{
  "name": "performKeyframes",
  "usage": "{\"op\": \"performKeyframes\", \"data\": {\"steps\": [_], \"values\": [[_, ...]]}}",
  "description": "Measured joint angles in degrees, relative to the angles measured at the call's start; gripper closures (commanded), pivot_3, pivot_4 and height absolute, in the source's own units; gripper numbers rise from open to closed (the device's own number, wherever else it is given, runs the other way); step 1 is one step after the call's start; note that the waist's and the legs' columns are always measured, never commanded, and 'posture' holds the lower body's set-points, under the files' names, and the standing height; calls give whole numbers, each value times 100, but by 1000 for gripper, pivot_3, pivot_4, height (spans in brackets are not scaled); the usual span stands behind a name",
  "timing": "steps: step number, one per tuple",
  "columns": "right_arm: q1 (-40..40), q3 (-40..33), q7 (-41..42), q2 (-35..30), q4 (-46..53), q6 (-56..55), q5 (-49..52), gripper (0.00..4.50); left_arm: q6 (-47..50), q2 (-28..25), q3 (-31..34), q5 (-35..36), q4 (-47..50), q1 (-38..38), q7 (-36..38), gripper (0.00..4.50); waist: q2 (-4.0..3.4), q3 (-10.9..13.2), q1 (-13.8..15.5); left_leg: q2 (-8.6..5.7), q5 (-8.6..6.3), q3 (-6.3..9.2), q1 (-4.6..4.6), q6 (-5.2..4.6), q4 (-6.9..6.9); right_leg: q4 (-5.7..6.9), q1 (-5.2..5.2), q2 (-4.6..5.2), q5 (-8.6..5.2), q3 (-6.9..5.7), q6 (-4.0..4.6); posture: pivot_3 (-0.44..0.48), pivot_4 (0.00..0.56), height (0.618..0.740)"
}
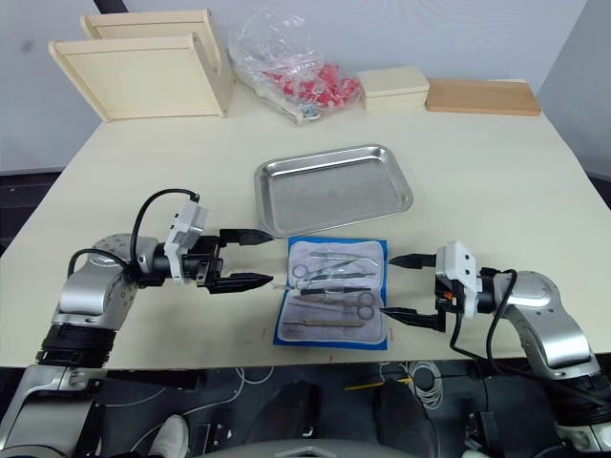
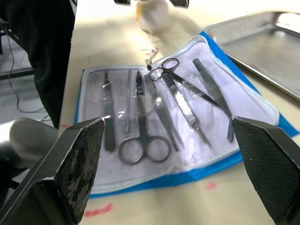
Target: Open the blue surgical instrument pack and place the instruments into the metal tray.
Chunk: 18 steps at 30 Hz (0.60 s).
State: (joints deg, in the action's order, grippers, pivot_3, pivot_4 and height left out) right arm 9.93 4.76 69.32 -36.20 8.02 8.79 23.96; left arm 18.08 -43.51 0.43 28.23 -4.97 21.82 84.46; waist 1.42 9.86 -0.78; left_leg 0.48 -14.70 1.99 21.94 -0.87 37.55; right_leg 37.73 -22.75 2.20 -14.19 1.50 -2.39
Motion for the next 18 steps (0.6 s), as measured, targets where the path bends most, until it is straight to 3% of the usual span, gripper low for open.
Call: {"op": "performKeyframes", "data": {"steps": [18], "values": [[186,610,-368,712,-469,-216,-599,0,-234,-257,-61,123,349,-37,429,99,-3,2,0,0,0,-2,0,0,0,3,-2,-1,0,2,0,0,150,740]]}}
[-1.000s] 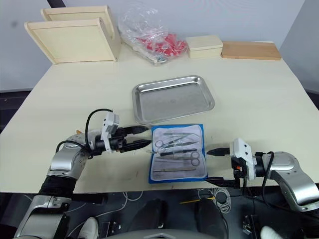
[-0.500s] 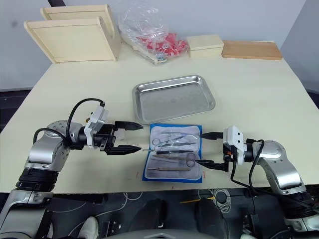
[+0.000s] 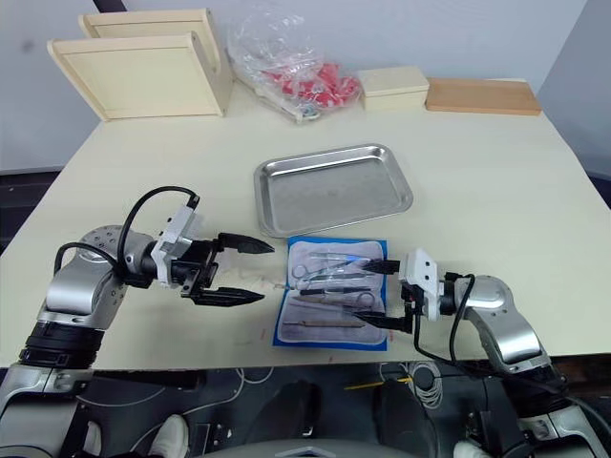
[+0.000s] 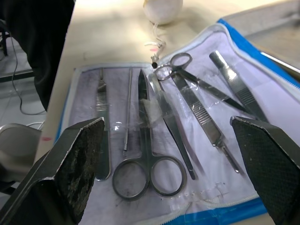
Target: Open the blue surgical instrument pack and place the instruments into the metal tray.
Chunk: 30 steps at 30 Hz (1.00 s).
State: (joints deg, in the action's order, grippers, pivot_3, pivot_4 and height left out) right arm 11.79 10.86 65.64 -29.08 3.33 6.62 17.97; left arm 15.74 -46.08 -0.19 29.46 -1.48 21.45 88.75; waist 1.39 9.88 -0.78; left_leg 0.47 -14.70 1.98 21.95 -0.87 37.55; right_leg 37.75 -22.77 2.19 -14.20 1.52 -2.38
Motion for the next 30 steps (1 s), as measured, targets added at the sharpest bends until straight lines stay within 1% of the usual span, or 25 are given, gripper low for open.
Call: {"op": "performKeyframes", "data": {"steps": [3,10,16,22,26,30], "values": [[40,71,-43,16,-269,-78,-197,0,-30,-136,0,-1,18,0,27,99,0,0,-2,0,0,1,-1,0,0,1,0,-1,0,-1,0,0,150,740],[308,295,139,-13,-873,-518,-534,0,-121,-183,-1,-3,20,0,29,99,2,-1,-3,-1,0,-1,-5,0,0,1,2,-3,0,1,0,0,150,740],[636,402,375,-55,-1478,-1126,-615,0,-232,-182,-41,-7,-56,12,30,99,6,-5,-1,0,0,-3,-18,0,1,6,11,-4,0,2,0,0,150,740],[736,401,411,-54,-1694,-1301,-613,0,-369,-175,-47,-25,-229,56,34,99,9,-8,-1,2,1,-2,-23,0,9,10,18,-4,1,2,0,0,150,740],[719,392,410,-45,-1712,-1306,-602,0,-592,-40,-65,-128,-510,240,34,99,10,-10,4,1,1,-1,-21,0,18,13,20,-5,1,0,0,0,150,740],[719,397,415,-16,-1747,-1278,-596,0,-884,192,-303,-400,-1206,770,46,99,14,-14,4,-6,1,0,-21,0,32,15,26,-10,2,-4,0,0,150,740]]}}
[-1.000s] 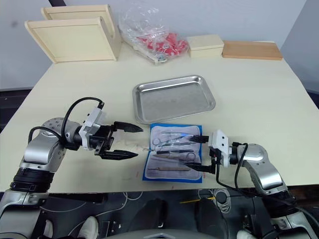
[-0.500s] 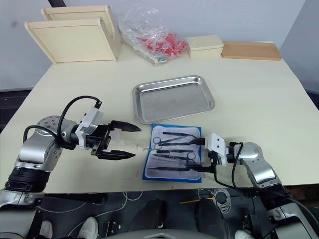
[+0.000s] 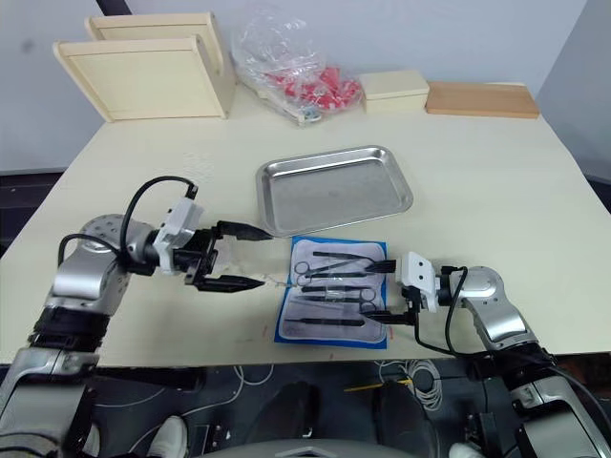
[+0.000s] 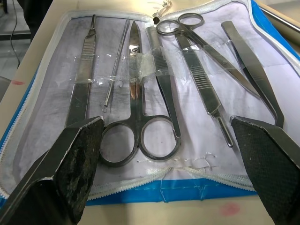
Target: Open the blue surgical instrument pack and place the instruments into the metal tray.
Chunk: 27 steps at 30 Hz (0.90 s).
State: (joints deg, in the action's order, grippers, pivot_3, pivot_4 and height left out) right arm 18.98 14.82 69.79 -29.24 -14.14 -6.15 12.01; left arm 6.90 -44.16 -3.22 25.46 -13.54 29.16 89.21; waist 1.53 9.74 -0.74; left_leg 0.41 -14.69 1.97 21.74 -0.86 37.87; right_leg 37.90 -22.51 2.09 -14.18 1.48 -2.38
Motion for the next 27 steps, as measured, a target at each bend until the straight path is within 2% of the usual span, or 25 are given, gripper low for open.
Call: {"op": "performKeyframes", "data": {"steps": [3,6,12,16,21,27], "values": [[7,1,8,33,-40,5,1,0,-159,76,-395,-60,-507,381,12,810,6,-3,-4,0,0,0,0,0,4,3,0,-3,0,0,0,0,150,740],[15,0,2,58,-56,32,1,0,-384,244,-825,-92,-1065,799,21,2093,6,-4,-4,0,0,0,1,0,12,6,1,-7,1,-1,1,0,150,740],[-9,-9,-22,121,-51,69,1,0,-1269,906,-1337,-563,-2605,1561,30,2093,7,-5,-21,2,0,-5,6,-1,24,8,2,-14,4,-5,3,0,150,740],[-55,-11,-68,152,-35,62,-21,0,-1620,1153,-1580,-630,-3339,1966,31,2093,9,-5,-24,3,0,-5,9,-1,27,8,2,-16,4,-9,2,0,150,740],[-130,-18,-155,152,41,54,-21,0,-2140,1261,-2014,-769,-3949,2160,32,2093,9,-6,-24,4,-1,-2,11,-1,27,8,1,-16,4,-8,2,0,150,740],[-226,-19,-283,150,134,62,-22,0,-2469,1433,-2109,-861,-4479,2356,35,2093,10,-6,-16,3,-1,-2,13,-1,29,8,2,-17,4,-13,2,0,150,740]]}}
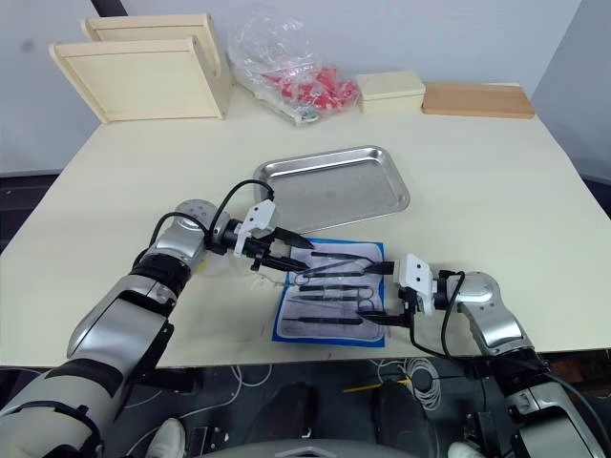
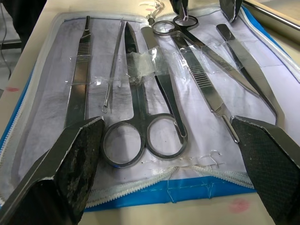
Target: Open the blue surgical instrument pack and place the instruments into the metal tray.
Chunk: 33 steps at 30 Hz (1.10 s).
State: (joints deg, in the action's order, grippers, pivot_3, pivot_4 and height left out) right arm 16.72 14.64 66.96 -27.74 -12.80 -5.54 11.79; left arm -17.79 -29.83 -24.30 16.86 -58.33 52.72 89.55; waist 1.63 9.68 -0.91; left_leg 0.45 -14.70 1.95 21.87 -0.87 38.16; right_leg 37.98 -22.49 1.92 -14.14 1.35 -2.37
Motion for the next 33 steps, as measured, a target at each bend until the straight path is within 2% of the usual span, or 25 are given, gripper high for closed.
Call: {"op": "performKeyframes", "data": {"steps": [7,8,9,11,13,19,33], "values": [[-7,11,-74,13,47,58,-1,0,-180,266,230,-233,-466,166,1,2093,1,-1,-11,1,0,0,0,0,2,0,0,-3,0,-2,0,0,150,740],[-8,12,-88,19,47,61,-1,0,-199,268,231,-265,-487,166,1,2523,1,-1,-11,2,0,0,0,0,2,1,0,-3,0,-1,-1,0,150,740],[-8,12,-93,22,47,62,-1,0,-211,268,232,-280,-494,167,1,2623,1,-1,-11,2,0,1,0,0,2,1,0,-4,0,-1,-1,0,150,740],[-11,12,-112,43,47,73,-1,0,-289,284,263,-400,-570,180,1,3165,1,-1,-12,3,0,1,-1,0,2,1,0,-6,0,0,-1,0,150,740],[-10,14,-119,66,50,106,-1,0,-387,337,428,-545,-680,192,-13,4216,2,-1,-13,4,0,0,-1,0,2,1,0,-7,1,-1,0,0,150,740],[-24,18,-126,75,66,120,-2,0,-506,413,701,-886,-824,246,-7,4216,4,-3,-14,6,0,1,1,0,2,0,0,-10,1,-3,1,0,150,740],[-257,-108,-359,310,115,193,9,0,-547,482,1056,-1159,-860,245,5,4216,21,-13,-14,9,0,2,-1,0,2,2,0,-12,0,-5,-1,0,150,740]]}}
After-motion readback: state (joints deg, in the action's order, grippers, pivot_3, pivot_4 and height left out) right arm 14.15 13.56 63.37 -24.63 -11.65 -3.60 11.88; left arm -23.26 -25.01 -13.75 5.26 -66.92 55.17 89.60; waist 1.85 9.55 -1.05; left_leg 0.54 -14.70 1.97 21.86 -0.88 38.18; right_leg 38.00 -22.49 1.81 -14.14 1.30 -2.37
